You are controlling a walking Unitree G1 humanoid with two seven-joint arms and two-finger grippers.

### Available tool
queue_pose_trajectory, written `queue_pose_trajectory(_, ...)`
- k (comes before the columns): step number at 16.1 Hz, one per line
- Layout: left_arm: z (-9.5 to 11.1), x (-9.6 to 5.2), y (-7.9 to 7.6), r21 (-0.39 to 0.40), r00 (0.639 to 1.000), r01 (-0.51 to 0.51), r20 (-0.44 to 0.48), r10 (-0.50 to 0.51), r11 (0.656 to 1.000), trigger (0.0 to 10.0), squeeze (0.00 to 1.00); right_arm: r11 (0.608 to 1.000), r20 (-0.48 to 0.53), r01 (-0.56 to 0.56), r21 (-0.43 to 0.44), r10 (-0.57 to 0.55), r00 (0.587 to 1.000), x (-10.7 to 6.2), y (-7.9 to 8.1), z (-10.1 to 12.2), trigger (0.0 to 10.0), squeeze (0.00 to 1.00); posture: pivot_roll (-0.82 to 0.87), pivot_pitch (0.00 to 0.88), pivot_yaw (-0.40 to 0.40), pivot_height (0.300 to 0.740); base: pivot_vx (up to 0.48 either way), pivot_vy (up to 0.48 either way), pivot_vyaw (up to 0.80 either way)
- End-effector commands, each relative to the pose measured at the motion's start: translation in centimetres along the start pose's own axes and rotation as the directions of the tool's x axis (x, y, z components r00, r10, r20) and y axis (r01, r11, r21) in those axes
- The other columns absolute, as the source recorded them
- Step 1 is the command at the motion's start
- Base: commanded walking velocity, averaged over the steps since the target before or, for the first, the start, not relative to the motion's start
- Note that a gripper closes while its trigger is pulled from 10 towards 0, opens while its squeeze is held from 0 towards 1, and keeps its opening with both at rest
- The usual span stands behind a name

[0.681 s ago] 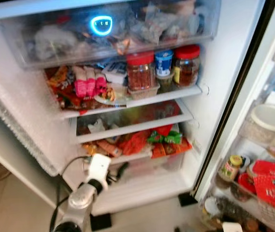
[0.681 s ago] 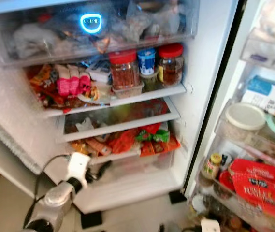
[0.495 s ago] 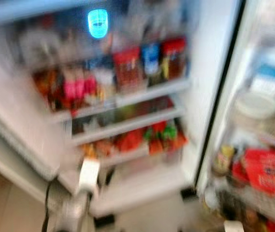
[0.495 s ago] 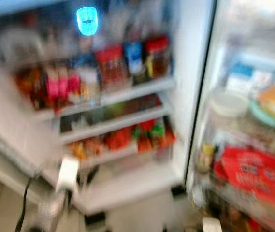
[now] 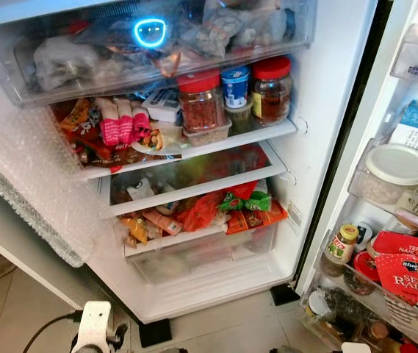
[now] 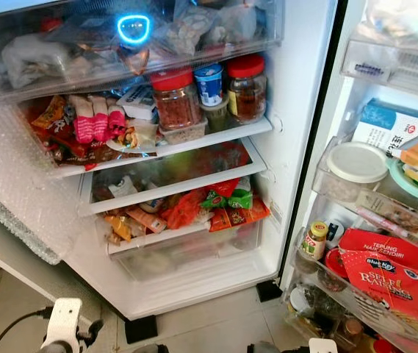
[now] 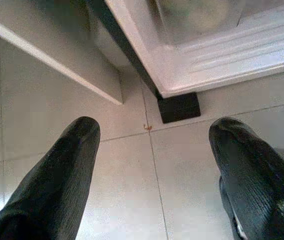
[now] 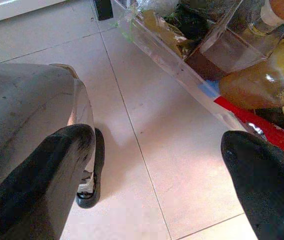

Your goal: Restocking fridge

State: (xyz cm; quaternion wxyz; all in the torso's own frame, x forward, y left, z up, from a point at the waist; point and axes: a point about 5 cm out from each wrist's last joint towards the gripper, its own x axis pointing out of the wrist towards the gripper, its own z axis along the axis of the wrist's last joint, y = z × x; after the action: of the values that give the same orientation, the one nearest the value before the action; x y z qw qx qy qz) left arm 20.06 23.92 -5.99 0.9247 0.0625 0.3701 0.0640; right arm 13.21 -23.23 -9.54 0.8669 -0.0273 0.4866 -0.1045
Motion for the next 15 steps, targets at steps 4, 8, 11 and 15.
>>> queue_pose_trajectory(4,-1.4,-0.4,0.6,-0.015,0.998,-0.032,-0.059,0.031,0.999,10.0,0.0,0.995,-0.003,-0.1,-0.007,0.1,0.995,0.0,3.0,0.0,10.0,0.0,-0.1,0.0,0.127,0.651,-0.247,0.415,0.0)
queue_pose_trajectory(8,-2.8,-0.9,1.3,-0.013,0.994,-0.036,-0.102,0.034,0.999,10.0,0.0,0.994,-0.004,-0.104,-0.013,0.104,0.995,-0.1,3.3,-0.2,10.0,0.0,-0.11,0.0,0.137,0.651,0.0,0.424,0.0)
queue_pose_trajectory(11,-4.7,-1.9,2.9,-0.008,0.987,-0.043,-0.156,0.041,0.999,10.0,0.0,0.995,-0.005,-0.104,-0.003,0.103,0.995,-0.1,3.3,-0.3,10.0,0.0,-0.1,0.0,0.138,0.651,0.0,0.425,0.0)
queue_pose_trajectory(15,-7.2,-3.4,4.4,-0.017,0.973,-0.063,-0.223,0.058,0.998,10.0,0.0,0.995,-0.003,-0.101,0.009,0.101,0.995,-0.1,3.2,-0.3,10.0,0.0,-0.11,0.0,0.133,0.651,0.0,0.426,0.0)
